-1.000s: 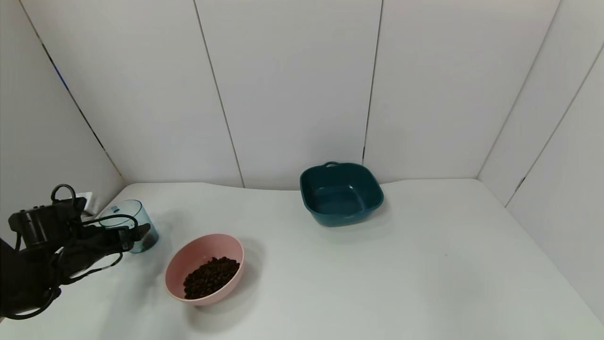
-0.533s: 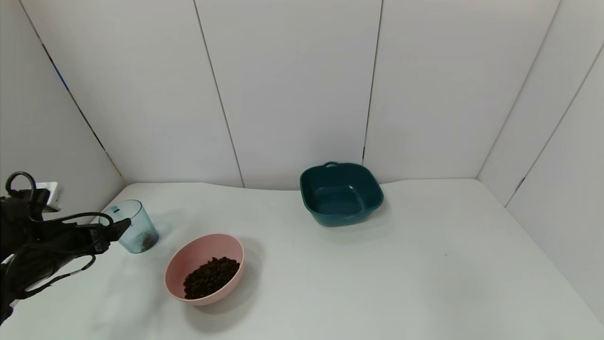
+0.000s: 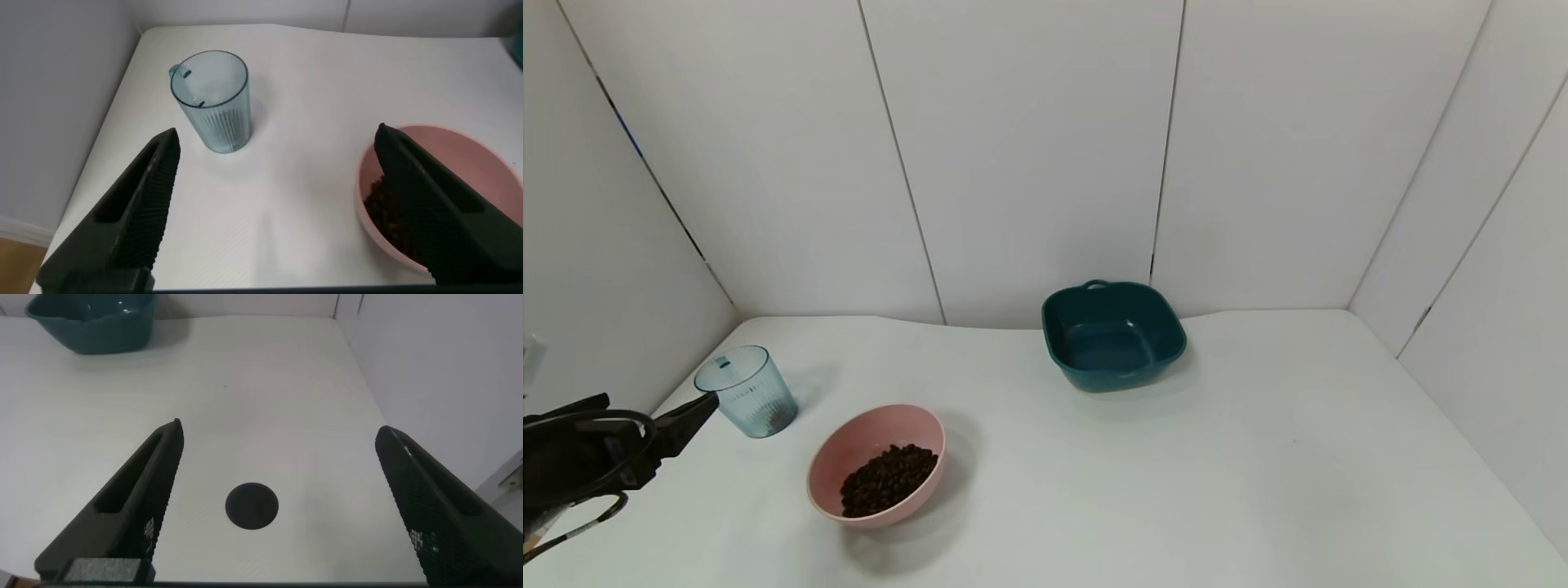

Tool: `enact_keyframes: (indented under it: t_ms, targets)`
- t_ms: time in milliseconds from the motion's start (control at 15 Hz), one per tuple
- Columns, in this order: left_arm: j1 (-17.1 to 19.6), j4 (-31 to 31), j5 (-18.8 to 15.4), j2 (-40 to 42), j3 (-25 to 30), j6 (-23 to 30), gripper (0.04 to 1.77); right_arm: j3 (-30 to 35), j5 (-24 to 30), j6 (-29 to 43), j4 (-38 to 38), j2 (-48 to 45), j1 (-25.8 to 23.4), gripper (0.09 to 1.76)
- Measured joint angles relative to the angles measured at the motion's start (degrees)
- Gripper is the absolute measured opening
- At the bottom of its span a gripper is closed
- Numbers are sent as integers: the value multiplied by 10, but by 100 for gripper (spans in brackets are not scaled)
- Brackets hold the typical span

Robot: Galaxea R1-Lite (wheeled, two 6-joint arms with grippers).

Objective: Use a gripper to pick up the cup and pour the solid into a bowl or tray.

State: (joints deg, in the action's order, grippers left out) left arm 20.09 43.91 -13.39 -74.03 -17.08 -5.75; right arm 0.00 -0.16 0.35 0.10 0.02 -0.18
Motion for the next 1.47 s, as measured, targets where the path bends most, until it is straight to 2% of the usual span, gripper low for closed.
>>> enact_keyframes:
  t_ms: [467, 733, 800, 1200, 1467]
  targets:
    - [-58, -137, -6, 253, 74, -2, 171, 0, 0, 0, 0, 0, 0, 171]
    - [-67, -278, -42, 389, 67, -1, 171, 0, 0, 0, 0, 0, 0, 171]
    - [-71, -297, -47, 415, 60, -1, 171, 0, 0, 0, 0, 0, 0, 171]
    - [-150, -353, -38, 519, 48, 1, 172, 0, 0, 0, 0, 0, 0, 171]
    - [-172, -394, -36, 582, 43, 0, 172, 0, 0, 0, 0, 0, 0, 171]
